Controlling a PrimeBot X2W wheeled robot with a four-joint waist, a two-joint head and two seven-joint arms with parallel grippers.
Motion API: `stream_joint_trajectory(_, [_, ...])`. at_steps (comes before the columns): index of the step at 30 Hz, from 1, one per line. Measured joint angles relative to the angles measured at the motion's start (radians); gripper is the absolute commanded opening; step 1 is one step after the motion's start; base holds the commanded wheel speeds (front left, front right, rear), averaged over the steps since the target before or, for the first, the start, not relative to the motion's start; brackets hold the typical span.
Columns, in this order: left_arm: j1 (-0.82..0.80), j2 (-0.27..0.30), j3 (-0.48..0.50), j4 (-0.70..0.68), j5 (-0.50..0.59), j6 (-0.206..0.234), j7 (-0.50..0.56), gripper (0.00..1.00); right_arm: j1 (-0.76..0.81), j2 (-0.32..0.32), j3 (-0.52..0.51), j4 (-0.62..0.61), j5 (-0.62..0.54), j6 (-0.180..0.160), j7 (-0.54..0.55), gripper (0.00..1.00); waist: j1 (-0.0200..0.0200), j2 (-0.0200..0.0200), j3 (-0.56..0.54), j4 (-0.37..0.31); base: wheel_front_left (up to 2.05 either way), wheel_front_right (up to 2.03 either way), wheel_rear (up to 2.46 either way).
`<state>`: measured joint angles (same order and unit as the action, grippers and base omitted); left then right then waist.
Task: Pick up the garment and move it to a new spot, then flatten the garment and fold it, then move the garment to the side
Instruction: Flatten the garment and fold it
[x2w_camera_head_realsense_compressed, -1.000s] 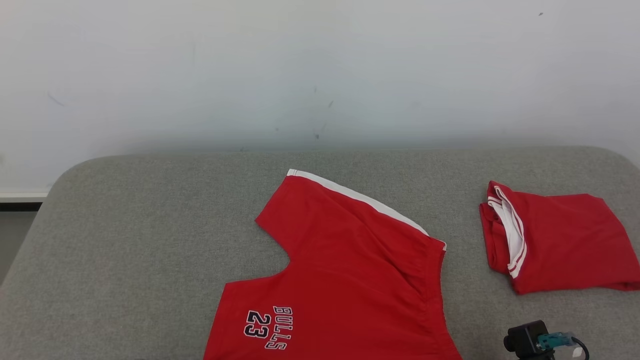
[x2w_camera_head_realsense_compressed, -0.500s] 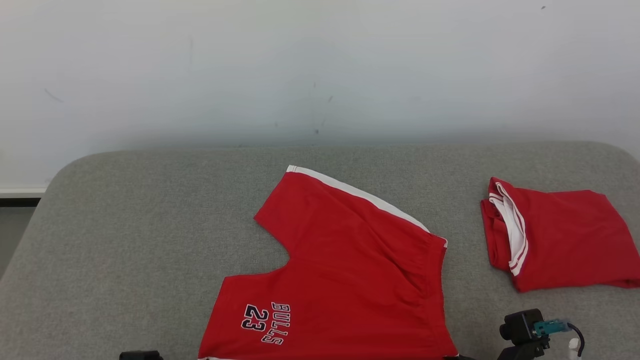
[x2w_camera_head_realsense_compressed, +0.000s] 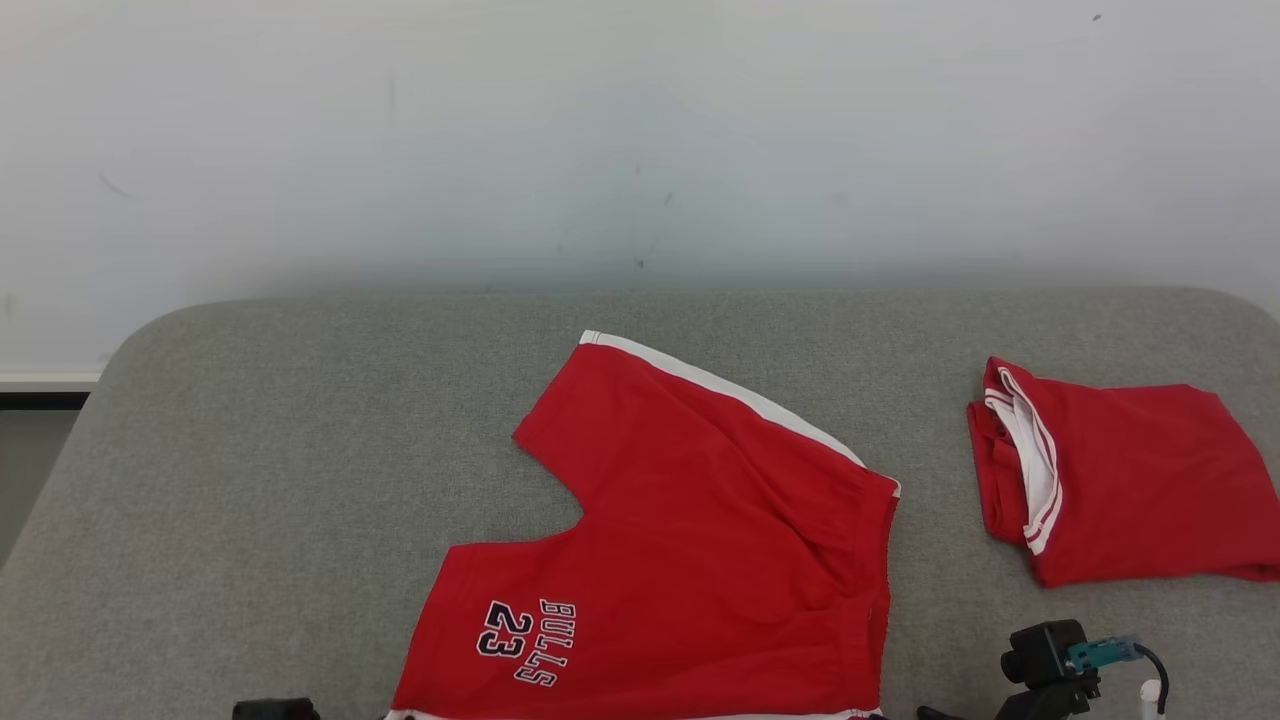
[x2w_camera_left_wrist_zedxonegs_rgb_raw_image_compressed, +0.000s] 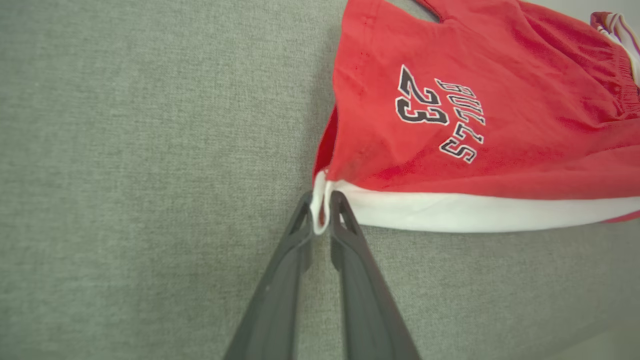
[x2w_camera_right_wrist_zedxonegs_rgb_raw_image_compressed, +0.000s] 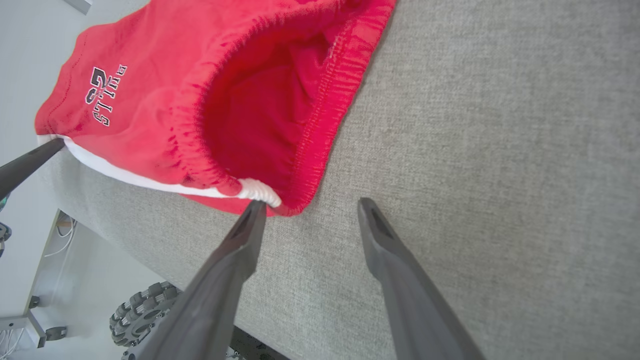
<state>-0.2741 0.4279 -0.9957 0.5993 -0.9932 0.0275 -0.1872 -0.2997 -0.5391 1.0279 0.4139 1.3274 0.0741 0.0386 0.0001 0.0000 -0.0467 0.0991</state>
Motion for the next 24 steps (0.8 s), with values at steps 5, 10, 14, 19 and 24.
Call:
stream_joint_trajectory(5, [0.002,0.008,0.004,-0.002,0.0,0.009,-0.008,1.0,0.005,-0.019,-0.023,-0.03,0.039,0.015,-0.01,1.0,0.0,0.0,-0.003,0.0,0.0,0.0,0.0])
stream_joint_trajectory(10, [0.005,0.017,0.012,-0.017,0.0,0.017,-0.021,1.0,0.02,-0.041,-0.044,-0.072,0.071,0.025,-0.012,1.0,0.0,0.0,-0.006,-0.001,0.0,0.0,0.0])
stream_joint_trajectory(14, [0.007,0.029,0.022,-0.042,0.009,0.027,-0.03,1.0,0.065,-0.071,-0.056,-0.143,0.121,0.034,-0.006,1.0,0.0,0.0,-0.01,0.0,0.0,0.0,0.0])
stream_joint_trajectory(19, [0.029,0.049,0.066,-0.08,0.011,0.053,-0.047,1.0,0.062,-0.108,-0.098,-0.203,0.118,0.038,-0.052,1.0,-0.0001,0.0,-0.015,-0.003,0.0,0.0,0.0])
stream_joint_trajectory(24, [0.029,0.061,0.115,-0.132,0.022,0.071,-0.06,1.0,0.057,-0.113,-0.157,-0.207,0.058,-0.006,-0.173,1.0,-0.0001,0.0,-0.017,-0.009,0.0,0.0,0.0])
